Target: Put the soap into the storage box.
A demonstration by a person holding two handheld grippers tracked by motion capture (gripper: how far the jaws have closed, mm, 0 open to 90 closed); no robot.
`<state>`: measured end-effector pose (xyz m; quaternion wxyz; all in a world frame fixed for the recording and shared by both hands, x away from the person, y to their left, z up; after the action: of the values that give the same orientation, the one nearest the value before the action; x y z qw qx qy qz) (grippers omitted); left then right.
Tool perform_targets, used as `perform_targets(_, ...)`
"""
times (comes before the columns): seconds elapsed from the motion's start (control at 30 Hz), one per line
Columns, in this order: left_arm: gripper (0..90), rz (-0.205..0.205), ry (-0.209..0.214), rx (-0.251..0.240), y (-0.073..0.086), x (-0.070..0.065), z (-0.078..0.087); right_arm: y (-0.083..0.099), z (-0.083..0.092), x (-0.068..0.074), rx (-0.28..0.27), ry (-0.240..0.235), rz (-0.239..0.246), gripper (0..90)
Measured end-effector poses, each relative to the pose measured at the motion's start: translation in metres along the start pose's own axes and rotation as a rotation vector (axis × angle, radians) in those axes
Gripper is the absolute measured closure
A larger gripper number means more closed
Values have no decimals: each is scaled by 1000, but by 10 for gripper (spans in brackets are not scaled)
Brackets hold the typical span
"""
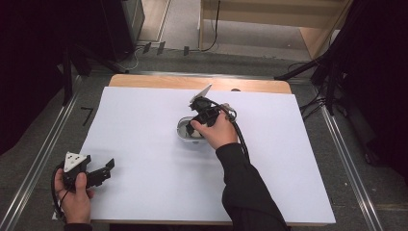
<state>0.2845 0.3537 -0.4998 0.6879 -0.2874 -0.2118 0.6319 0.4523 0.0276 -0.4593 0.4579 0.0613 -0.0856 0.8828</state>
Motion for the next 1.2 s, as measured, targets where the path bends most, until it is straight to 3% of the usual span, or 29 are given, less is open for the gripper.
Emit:
perform_targets(0.5,136,0,-1,1,0,0,0,3,8,-3,-31,-12,-15,249)
perform_targets(1.2,136,-1,-2,2,0,0,0,17,14,-11,-62,-14,-24,178)
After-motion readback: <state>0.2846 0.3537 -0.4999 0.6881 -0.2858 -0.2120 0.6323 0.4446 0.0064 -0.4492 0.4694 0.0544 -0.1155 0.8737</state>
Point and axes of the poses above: each handheld gripper's, and its own axes: z roughly backward along the jaws, y roughly out of its underside, x roughly to its left, the point moved 6 cm from there along -z, roughly forward along the jaws, and after that the axes turned 13 degrees about x, right-handed, at the moved point
